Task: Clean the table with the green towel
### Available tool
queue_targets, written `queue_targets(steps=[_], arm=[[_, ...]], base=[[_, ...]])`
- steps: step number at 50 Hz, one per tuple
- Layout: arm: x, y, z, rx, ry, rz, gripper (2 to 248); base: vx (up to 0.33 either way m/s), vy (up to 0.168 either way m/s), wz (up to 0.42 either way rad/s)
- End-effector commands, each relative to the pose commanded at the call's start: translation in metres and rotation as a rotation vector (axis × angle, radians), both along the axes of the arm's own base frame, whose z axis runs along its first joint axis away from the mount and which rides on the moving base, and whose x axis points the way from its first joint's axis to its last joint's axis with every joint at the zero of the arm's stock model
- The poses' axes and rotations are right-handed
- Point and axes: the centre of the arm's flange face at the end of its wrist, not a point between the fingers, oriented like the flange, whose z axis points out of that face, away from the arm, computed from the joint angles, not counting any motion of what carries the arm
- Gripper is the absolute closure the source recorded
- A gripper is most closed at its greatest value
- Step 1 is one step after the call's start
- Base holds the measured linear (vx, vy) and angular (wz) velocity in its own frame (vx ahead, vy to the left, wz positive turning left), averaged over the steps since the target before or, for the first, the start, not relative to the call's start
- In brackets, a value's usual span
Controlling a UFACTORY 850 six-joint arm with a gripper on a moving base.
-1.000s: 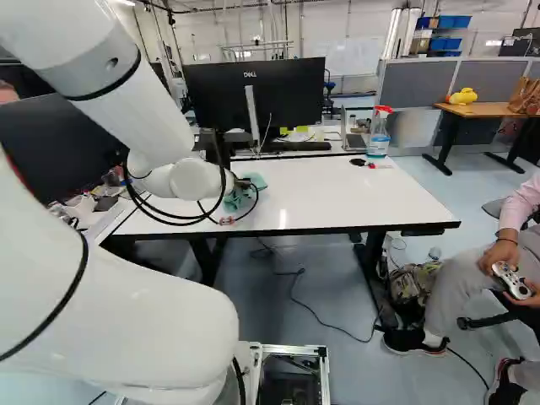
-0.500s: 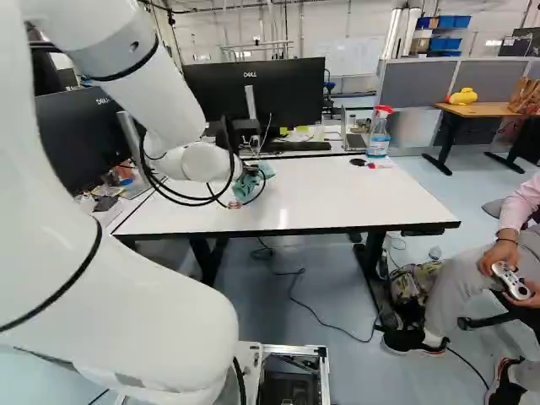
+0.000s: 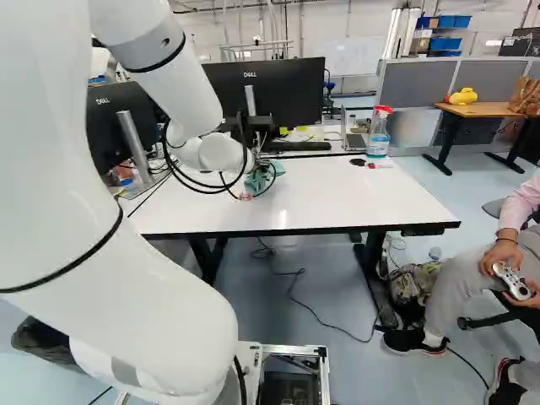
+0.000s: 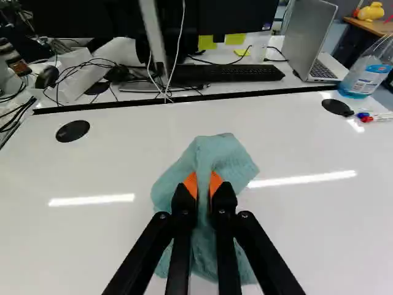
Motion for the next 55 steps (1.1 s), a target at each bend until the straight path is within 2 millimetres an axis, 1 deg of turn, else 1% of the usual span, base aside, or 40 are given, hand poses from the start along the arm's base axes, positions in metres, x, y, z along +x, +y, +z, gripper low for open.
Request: queue_targets(steps=[13, 20, 55], arm=[[0.018, -0.016, -0.005, 0.007, 0.075, -0.032, 208], [0.024, -0.022, -0.008, 0.012, 0.114, -0.044, 208], [0.036, -0.044, -0.021, 0.039, 0.307, -0.086, 208]], base=[[0.0, 0.0, 0.0], [0.0, 0.0, 0.0], [0.0, 0.0, 0.0]])
